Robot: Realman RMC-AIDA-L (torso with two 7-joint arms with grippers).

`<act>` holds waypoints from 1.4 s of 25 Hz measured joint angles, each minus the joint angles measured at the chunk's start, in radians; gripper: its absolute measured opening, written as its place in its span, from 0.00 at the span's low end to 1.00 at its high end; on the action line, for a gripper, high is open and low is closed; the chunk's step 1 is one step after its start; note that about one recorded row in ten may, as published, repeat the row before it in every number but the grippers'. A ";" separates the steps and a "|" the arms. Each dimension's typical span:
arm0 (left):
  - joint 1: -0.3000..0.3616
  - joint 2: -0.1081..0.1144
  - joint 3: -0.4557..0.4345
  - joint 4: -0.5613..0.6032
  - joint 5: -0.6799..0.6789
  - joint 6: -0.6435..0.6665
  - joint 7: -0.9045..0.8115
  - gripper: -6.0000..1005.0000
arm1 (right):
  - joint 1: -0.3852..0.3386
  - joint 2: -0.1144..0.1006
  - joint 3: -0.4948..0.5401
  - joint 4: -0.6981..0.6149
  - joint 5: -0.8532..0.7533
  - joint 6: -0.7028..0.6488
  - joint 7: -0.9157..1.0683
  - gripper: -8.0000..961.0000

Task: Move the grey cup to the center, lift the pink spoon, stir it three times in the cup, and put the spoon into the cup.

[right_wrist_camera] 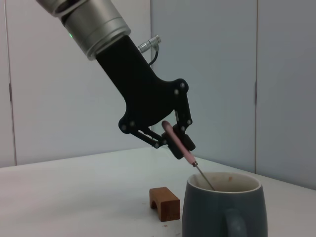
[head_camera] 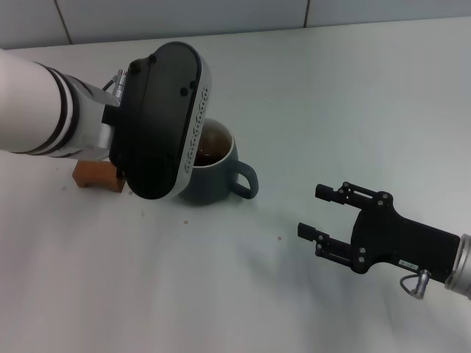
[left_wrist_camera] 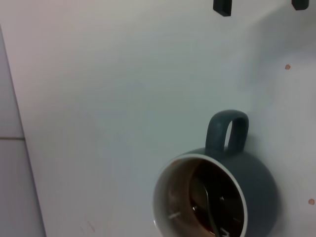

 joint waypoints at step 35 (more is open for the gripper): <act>0.140 0.010 -0.870 -0.969 -1.557 0.127 0.748 0.50 | 0.000 -0.003 0.004 -0.007 0.024 -0.004 0.000 0.70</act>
